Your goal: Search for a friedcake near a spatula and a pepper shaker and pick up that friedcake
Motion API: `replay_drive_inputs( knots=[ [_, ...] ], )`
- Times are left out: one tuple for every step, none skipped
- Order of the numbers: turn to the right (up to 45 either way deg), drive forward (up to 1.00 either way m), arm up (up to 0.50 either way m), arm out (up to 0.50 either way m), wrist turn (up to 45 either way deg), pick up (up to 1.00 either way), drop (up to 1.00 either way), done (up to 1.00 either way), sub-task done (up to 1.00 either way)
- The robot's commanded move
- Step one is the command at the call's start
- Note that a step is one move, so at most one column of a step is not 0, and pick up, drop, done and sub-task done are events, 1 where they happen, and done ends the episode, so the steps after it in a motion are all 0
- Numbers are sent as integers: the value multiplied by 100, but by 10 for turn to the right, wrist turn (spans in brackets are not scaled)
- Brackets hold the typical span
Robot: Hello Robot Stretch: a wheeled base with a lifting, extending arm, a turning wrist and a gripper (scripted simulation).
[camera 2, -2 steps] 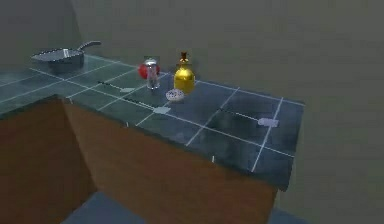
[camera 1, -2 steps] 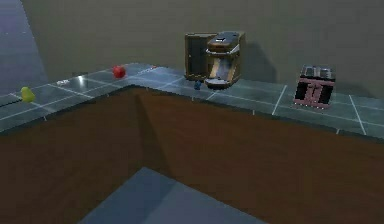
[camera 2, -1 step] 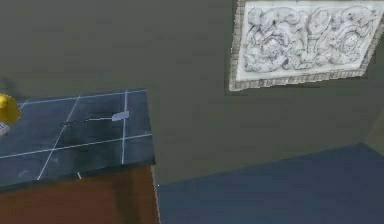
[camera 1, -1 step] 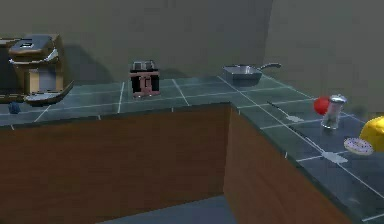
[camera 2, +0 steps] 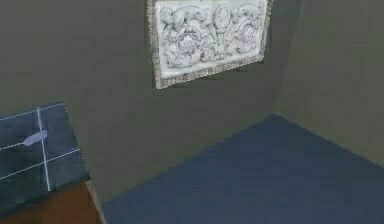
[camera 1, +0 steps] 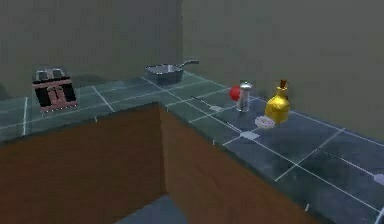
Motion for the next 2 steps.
replay_drive_inputs(
  knots=[
    [0, 50, 0, 0, 0, 0, 0, 0, 0],
    [-420, 0, 0, 0, 0, 0, 0, 0, 0]
  ],
)
